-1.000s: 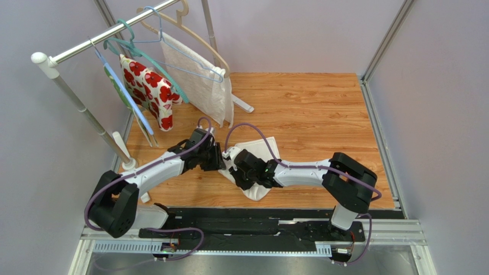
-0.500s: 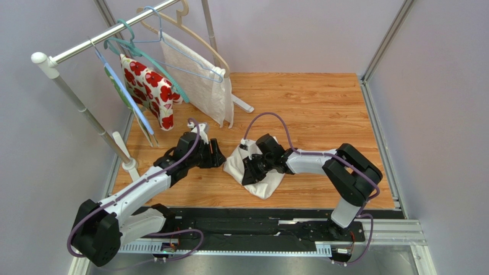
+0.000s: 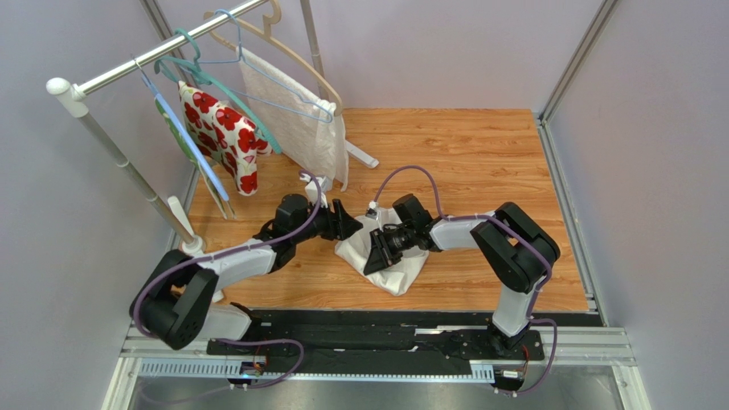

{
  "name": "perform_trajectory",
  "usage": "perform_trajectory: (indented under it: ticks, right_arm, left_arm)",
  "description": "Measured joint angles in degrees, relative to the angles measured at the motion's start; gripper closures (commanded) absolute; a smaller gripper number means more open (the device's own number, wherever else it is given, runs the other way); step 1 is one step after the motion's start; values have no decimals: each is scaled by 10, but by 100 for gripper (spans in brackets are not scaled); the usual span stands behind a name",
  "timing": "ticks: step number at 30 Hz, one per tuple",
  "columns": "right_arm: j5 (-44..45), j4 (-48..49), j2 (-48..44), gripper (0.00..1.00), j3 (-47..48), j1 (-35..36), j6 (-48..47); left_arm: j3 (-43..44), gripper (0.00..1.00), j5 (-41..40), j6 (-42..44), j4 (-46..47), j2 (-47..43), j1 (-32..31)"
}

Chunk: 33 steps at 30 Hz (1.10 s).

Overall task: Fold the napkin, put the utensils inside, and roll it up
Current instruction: Roll the napkin with the utensil

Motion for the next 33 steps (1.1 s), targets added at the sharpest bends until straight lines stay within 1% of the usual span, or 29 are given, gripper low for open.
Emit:
perform_trajectory:
  ticks: [1, 4, 7, 10, 17, 21, 24, 28, 31, 33]
  right_arm:
    - [-3, 0, 1, 92, 0, -1, 1]
    - [-6, 0, 2, 92, 0, -4, 2]
    - [-9, 0, 3, 92, -1, -9, 4]
    - [-13, 0, 3, 92, -4, -13, 5]
    - [-25, 0, 3, 92, -11, -28, 16]
    - [-29, 0, 4, 92, -12, -33, 19]
    - [-33, 1, 7, 92, -12, -35, 19]
    - [-46, 3, 15, 93, -10, -39, 19]
    - [-58, 3, 23, 94, -7, -43, 19]
    - [-65, 3, 27, 94, -4, -45, 19]
  left_arm:
    - [0, 37, 12, -4, 30, 26, 0]
    - [3, 39, 43, -10, 72, 85, 0]
    - [7, 40, 71, -16, 92, 134, 0]
    - [7, 40, 81, -15, 92, 143, 0]
    - [3, 42, 93, -1, 75, 130, 0]
    - [3, 42, 81, 15, 32, 116, 0]
    - [3, 41, 63, 31, -10, 88, 0]
    - [3, 39, 40, 60, -50, 23, 0]
    - [3, 39, 34, 78, -48, -11, 0]
    - [3, 39, 43, 88, -33, -12, 0]
